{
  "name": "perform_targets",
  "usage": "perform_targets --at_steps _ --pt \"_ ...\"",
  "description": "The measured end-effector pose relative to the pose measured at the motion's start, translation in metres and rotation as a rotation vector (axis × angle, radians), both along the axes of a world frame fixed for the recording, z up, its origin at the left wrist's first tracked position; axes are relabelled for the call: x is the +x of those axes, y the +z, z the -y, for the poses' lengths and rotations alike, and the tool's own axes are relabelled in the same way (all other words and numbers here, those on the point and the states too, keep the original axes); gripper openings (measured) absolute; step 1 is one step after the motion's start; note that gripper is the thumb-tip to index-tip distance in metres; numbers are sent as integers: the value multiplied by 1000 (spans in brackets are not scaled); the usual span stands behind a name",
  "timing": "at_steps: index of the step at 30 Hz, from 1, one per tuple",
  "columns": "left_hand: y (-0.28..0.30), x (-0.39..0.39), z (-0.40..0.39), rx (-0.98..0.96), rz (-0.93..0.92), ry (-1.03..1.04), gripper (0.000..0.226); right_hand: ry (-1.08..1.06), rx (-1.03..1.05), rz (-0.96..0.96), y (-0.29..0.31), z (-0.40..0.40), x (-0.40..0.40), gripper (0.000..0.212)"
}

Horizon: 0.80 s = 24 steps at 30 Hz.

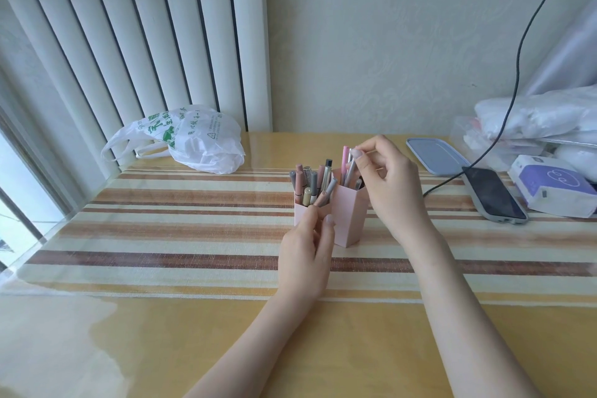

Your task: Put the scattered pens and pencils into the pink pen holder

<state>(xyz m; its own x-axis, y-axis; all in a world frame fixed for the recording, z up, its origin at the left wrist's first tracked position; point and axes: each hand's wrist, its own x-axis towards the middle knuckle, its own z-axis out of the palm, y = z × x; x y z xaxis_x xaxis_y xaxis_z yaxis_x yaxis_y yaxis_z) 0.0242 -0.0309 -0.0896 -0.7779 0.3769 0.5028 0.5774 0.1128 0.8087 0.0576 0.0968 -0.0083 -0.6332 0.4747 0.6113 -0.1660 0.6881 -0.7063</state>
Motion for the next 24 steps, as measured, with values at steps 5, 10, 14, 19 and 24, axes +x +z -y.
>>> perform_targets --at_steps 5,10,14,19,24 --pt "0 0 1 4 9 2 34 -31 37 29 -1 -1 -1 20" --pt "1 -1 1 5 5 3 34 -60 54 51 0 -6 -1 25" --pt "3 0 2 -11 0 16 27 -68 39 48 1 -7 1 25" --pt "3 1 2 -12 -13 22 21 -40 65 39 4 -7 4 17" --pt "7 2 4 20 -29 22 9 -72 81 36 14 -10 12 15"
